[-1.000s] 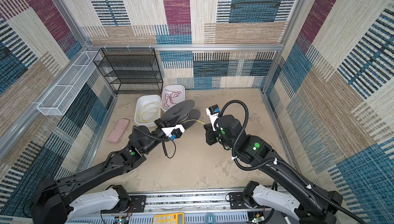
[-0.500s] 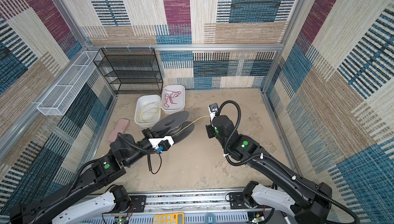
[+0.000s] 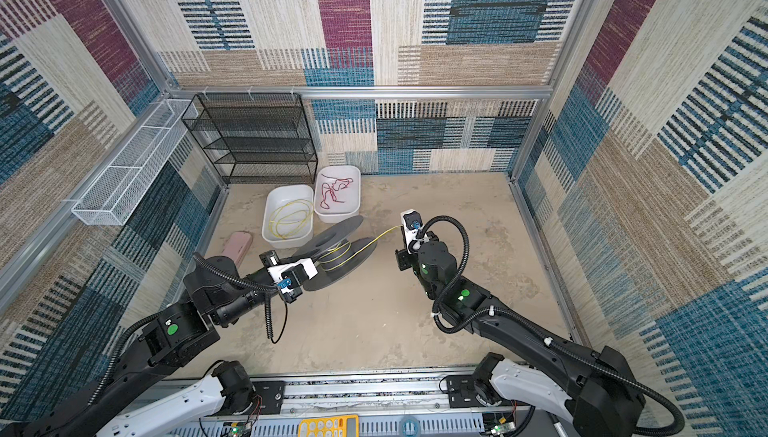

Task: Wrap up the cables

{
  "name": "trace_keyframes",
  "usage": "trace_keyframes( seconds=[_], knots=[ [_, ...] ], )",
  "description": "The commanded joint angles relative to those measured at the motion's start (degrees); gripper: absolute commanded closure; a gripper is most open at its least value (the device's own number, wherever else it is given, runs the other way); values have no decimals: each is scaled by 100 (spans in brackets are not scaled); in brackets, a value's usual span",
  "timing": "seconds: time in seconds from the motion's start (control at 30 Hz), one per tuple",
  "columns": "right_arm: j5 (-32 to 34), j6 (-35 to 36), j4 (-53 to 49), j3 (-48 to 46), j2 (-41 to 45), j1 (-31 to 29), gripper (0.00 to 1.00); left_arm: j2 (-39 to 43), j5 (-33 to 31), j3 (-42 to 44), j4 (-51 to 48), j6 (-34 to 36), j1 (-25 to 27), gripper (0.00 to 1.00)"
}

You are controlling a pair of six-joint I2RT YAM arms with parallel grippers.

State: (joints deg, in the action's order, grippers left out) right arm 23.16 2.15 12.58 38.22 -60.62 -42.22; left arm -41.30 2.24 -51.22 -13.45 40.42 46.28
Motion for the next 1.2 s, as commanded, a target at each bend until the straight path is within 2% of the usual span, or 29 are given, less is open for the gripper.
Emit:
trace_keyframes(
  seconds=[0.0,0.17,0.43,0.6,0.73,0.93,1.0,1.17],
  knots=[
    [631,-155,1287,-217,-206,300,100,42,583,-90,204,-643,-235,100],
    [-78,-524,2390,-518,-714,925,100,-86,1192,-125,852,-1542,-743,100],
    [-808,-750,3471,-572,-1709,1175,100,-597,1910,54,2483,-3188,-1517,100],
    [-1054,-897,3873,-448,-2476,1225,100,-1004,2048,254,3767,-4195,-2022,100],
    [-1344,-1213,4132,-438,-2860,1225,100,-1384,1659,432,5029,-4771,-2228,100],
    [-1820,-1847,4320,-478,-3193,1217,100,-2119,440,744,7031,-5688,-2326,100],
    [-2021,-2017,4327,-482,-3308,1182,100,-2343,187,702,7341,-5928,-2359,100],
    [-1999,-2150,4300,-519,-3504,859,100,-2820,-435,642,8055,-6348,-2354,100]
  ],
)
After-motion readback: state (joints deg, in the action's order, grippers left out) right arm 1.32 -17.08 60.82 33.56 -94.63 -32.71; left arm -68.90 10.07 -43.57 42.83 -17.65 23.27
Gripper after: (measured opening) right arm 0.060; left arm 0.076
